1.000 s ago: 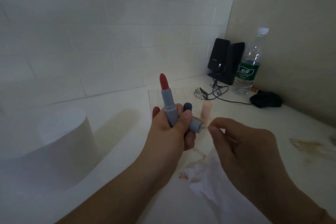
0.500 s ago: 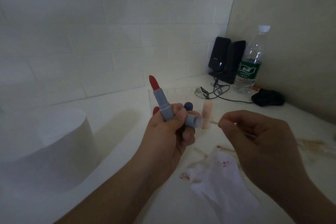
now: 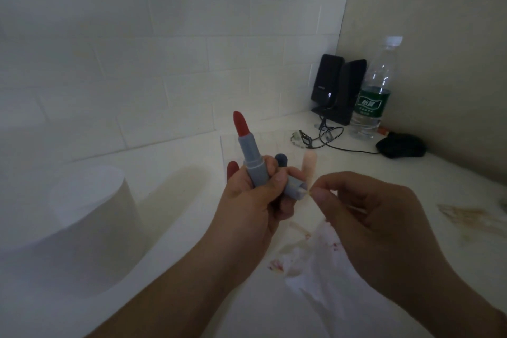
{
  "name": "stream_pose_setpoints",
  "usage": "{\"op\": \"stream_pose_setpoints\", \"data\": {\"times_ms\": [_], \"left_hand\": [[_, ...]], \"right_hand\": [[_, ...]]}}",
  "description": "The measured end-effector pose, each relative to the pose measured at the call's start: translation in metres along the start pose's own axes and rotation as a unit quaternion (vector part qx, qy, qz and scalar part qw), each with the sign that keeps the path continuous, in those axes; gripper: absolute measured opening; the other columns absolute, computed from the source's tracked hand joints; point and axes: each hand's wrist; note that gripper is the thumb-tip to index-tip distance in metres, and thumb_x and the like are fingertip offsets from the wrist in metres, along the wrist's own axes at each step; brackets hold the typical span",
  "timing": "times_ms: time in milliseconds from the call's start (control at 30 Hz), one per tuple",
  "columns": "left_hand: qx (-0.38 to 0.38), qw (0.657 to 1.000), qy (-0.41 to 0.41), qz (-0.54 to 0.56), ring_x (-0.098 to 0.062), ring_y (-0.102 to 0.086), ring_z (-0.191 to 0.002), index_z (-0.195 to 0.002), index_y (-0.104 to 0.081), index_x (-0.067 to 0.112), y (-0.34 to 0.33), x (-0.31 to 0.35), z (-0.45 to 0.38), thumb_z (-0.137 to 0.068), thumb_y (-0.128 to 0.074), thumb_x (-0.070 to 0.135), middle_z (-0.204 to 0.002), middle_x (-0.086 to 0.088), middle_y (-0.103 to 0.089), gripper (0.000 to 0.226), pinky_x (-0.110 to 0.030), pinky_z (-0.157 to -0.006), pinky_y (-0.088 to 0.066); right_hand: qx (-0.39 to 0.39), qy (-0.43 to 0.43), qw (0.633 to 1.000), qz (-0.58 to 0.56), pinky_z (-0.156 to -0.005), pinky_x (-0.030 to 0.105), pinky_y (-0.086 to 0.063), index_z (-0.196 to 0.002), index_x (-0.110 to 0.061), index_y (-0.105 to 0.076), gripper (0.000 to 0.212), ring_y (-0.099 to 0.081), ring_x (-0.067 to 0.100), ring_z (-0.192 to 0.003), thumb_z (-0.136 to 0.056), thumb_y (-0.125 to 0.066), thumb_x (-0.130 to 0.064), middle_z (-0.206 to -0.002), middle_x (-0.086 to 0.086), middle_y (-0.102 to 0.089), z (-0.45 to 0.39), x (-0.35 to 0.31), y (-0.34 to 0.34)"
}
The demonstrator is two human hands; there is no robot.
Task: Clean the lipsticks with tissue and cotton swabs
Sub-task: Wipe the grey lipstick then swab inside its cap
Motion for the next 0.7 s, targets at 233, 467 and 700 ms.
{"op": "stream_pose_setpoints", "data": {"times_ms": [233,467,700], "left_hand": [[-0.014,0.997,-0.044,-0.057,-0.022,-0.046,-0.068,-0.084,-0.053,0.010,0.0015,-0.0016,0.0012,-0.088,-0.049,0.008,-0.077,-0.008,-0.065,0.006,-0.028,-0.060,-0.040],[-0.007,0.995,-0.061,-0.083,-0.029,-0.045,-0.076,-0.075,-0.066,0.021,-0.0007,-0.0022,0.0033,-0.080,-0.054,0.019,-0.076,-0.005,-0.065,0.013,-0.031,-0.065,-0.040],[-0.011,0.995,-0.054,-0.082,-0.022,-0.044,-0.065,-0.073,-0.066,0.019,0.0010,-0.0012,0.0014,-0.096,-0.046,0.005,-0.075,-0.009,-0.062,0.033,-0.031,-0.061,-0.038]], "right_hand": [[-0.017,0.030,0.999,0.024,-0.037,0.014,-0.036,-0.077,-0.037,-0.058,0.012,-0.046,0.011,-0.037,-0.089,-0.057,-0.037,-0.046,-0.011,-0.050,0.0013,-0.0008,0.0010],[-0.028,0.064,0.989,0.132,-0.043,-0.002,-0.026,-0.082,-0.025,-0.067,0.011,-0.039,-0.002,-0.034,-0.088,-0.058,-0.029,-0.042,-0.023,-0.029,0.0012,-0.0007,-0.0029],[-0.025,0.045,0.985,0.165,-0.046,-0.003,-0.028,-0.078,-0.026,-0.064,0.017,-0.031,-0.008,-0.032,-0.091,-0.054,-0.032,-0.041,-0.021,-0.028,0.0010,0.0017,-0.0038]]}}
Point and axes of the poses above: each hand's wrist, its own z-axis away from the middle knuckle, its own y-axis out of the back of the hand, x = y × z
